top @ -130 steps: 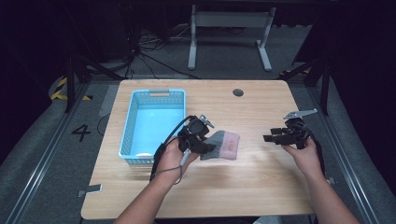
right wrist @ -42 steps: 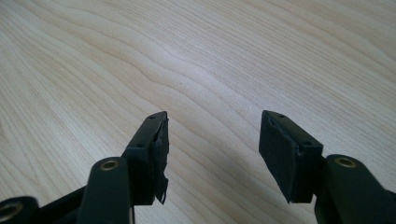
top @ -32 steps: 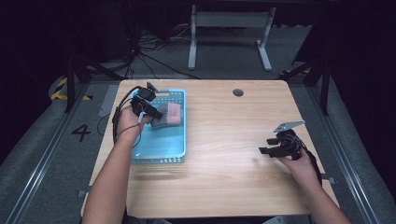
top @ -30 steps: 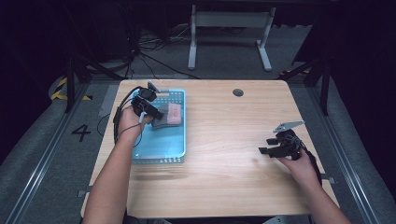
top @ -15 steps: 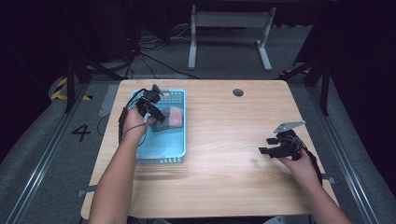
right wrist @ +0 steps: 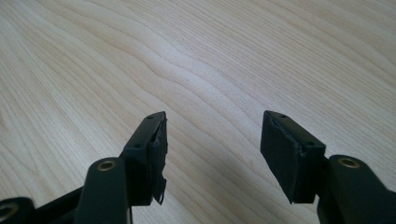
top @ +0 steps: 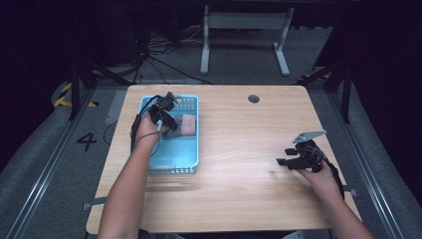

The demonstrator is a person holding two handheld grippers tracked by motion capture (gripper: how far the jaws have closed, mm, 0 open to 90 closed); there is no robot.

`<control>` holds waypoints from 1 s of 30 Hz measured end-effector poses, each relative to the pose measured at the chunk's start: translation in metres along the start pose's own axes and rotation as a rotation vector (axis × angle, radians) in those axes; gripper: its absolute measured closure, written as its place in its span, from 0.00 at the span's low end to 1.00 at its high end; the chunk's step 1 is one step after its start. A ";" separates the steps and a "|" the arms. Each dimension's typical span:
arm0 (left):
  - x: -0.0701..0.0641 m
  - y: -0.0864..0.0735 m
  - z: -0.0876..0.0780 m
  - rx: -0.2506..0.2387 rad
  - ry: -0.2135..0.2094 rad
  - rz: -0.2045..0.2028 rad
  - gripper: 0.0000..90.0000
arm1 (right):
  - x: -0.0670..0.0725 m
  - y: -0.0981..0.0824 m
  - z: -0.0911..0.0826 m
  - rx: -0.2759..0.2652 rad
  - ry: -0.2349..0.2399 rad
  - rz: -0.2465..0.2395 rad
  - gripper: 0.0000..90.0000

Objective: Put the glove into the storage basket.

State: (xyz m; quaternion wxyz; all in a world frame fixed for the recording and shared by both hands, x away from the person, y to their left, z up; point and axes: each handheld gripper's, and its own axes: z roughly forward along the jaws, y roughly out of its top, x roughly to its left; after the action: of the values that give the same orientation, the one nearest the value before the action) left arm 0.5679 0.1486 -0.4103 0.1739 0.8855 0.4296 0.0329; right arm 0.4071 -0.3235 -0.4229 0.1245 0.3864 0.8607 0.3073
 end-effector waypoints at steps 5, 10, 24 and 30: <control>0.005 0.001 0.006 0.009 0.000 0.009 0.60 | 0.001 0.000 0.000 0.002 0.007 0.000 0.46; 0.007 0.001 0.005 0.000 0.006 0.003 0.57 | 0.001 -0.001 -0.001 0.002 0.011 0.007 0.46; -0.007 -0.008 -0.026 -0.119 0.034 0.010 0.47 | 0.003 0.011 0.007 -0.006 0.036 -0.022 0.45; -0.030 -0.016 -0.053 -0.197 0.017 0.059 0.47 | 0.000 0.019 0.008 -0.019 0.045 -0.023 0.46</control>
State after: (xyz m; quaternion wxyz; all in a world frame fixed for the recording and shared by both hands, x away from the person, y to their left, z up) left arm 0.5256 0.1496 -0.3631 0.2555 0.8761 0.3993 0.0876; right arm 0.4215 -0.3103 -0.4177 0.1122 0.3682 0.8646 0.3228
